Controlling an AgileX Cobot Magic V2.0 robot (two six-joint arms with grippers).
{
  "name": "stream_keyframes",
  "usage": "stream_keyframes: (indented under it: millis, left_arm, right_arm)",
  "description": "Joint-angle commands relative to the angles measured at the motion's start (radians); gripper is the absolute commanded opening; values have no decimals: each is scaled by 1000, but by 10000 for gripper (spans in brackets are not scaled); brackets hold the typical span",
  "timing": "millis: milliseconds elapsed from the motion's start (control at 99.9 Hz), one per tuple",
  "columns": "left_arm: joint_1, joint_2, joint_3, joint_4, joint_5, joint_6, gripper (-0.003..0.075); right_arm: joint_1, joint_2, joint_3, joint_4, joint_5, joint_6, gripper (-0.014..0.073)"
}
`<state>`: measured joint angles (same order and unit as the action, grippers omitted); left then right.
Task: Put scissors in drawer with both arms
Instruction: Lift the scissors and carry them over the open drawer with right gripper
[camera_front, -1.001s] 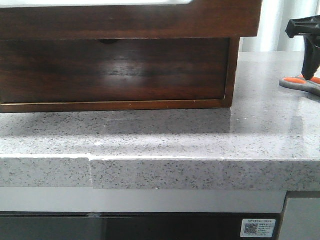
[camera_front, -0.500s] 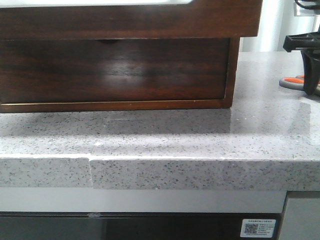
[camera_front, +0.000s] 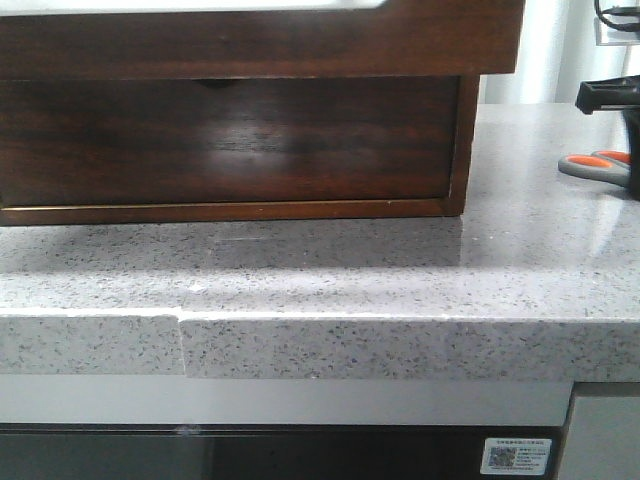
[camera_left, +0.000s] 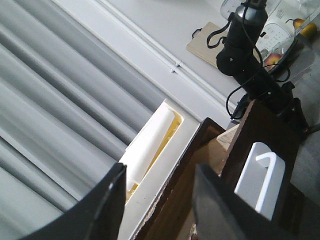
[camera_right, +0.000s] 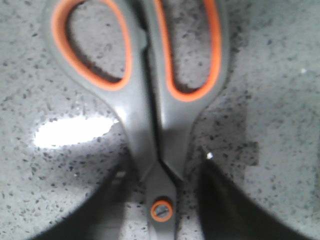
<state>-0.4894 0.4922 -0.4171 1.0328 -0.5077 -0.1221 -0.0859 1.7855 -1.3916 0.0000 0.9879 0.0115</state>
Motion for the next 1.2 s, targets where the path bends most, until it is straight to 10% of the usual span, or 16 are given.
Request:
stream_keyframes:
  millis: [0, 80, 410, 730, 1191]
  left_arm:
    - [-8, 2, -30, -45, -29, -13, 296]
    - [-8, 2, -30, -45, -27, -13, 296]
    - [-8, 2, -30, -45, -19, -13, 296]
    - [-8, 2, -30, -45, -19, -13, 296]
    - [-8, 2, -30, -45, -19, -13, 296]
  right_arm:
    - [-8, -37, -30, 0, -3, -12, 33]
    - [-8, -37, -30, 0, -3, -12, -78]
    - [-6, -136, -30, 25, 12, -52, -79]
    - [37, -481, -30, 265, -106, -370, -79]
    - [527, -680, -30, 360, -337, -810, -78]
